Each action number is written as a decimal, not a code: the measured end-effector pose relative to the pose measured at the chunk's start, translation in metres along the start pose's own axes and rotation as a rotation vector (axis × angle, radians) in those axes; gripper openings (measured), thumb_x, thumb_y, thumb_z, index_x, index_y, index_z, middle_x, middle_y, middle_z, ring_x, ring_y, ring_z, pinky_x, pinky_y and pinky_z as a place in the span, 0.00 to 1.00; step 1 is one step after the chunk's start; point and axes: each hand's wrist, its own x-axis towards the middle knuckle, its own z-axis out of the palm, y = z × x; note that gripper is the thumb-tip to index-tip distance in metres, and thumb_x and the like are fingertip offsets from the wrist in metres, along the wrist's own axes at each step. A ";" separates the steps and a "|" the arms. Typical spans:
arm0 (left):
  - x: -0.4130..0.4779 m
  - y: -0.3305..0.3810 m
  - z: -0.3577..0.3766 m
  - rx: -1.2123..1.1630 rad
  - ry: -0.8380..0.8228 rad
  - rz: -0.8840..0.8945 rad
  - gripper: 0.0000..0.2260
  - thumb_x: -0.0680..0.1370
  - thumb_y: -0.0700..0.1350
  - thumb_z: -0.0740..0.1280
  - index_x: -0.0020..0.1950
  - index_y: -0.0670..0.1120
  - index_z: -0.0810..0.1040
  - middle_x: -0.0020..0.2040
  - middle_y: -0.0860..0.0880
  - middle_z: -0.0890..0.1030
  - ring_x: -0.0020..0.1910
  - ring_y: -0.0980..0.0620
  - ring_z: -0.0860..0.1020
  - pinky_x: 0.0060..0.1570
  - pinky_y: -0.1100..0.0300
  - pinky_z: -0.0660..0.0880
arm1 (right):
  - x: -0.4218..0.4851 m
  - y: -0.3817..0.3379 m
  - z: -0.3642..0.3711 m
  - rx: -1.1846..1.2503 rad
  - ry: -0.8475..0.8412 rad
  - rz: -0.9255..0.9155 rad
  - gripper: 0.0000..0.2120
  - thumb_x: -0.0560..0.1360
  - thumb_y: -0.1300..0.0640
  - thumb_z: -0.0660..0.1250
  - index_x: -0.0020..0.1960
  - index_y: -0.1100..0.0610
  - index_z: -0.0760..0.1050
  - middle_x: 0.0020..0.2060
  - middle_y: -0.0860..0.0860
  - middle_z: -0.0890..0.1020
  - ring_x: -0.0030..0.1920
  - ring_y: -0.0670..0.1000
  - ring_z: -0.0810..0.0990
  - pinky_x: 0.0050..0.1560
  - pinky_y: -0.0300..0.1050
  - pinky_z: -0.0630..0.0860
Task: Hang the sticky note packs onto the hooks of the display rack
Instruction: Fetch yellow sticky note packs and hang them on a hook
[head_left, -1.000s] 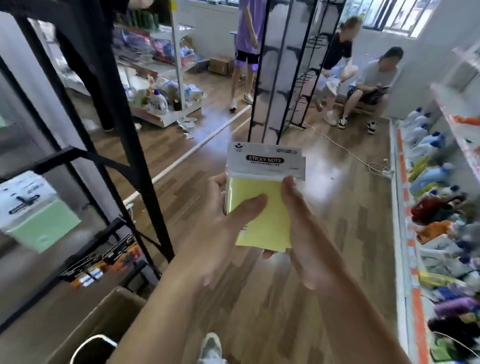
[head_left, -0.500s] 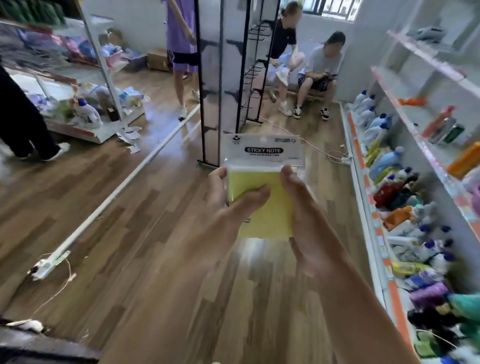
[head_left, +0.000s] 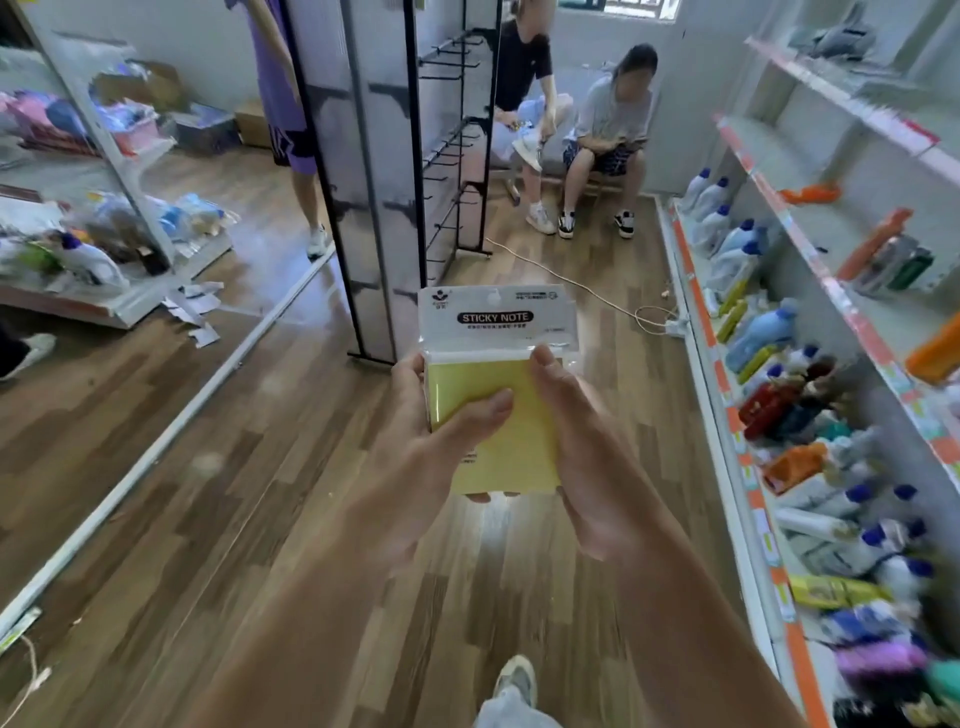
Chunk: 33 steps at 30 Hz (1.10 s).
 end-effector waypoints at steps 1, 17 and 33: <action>0.019 0.002 0.006 0.009 0.013 0.003 0.37 0.64 0.58 0.73 0.71 0.49 0.67 0.50 0.45 0.82 0.42 0.48 0.82 0.29 0.61 0.75 | 0.016 -0.005 -0.012 0.004 -0.016 0.001 0.20 0.74 0.41 0.57 0.57 0.51 0.75 0.41 0.51 0.84 0.36 0.51 0.82 0.27 0.42 0.75; 0.299 0.009 0.027 -0.053 0.127 0.026 0.32 0.66 0.54 0.74 0.68 0.53 0.68 0.55 0.47 0.83 0.49 0.47 0.83 0.37 0.57 0.77 | 0.280 -0.025 -0.147 0.000 -0.131 0.002 0.21 0.76 0.42 0.56 0.63 0.51 0.73 0.51 0.54 0.83 0.46 0.56 0.83 0.38 0.55 0.79; 0.609 0.039 -0.016 -0.067 0.169 -0.020 0.35 0.65 0.53 0.75 0.69 0.52 0.66 0.57 0.50 0.82 0.50 0.51 0.83 0.34 0.58 0.79 | 0.592 -0.047 -0.236 -0.208 -0.011 0.055 0.34 0.71 0.31 0.62 0.57 0.62 0.76 0.53 0.69 0.78 0.51 0.72 0.77 0.51 0.74 0.73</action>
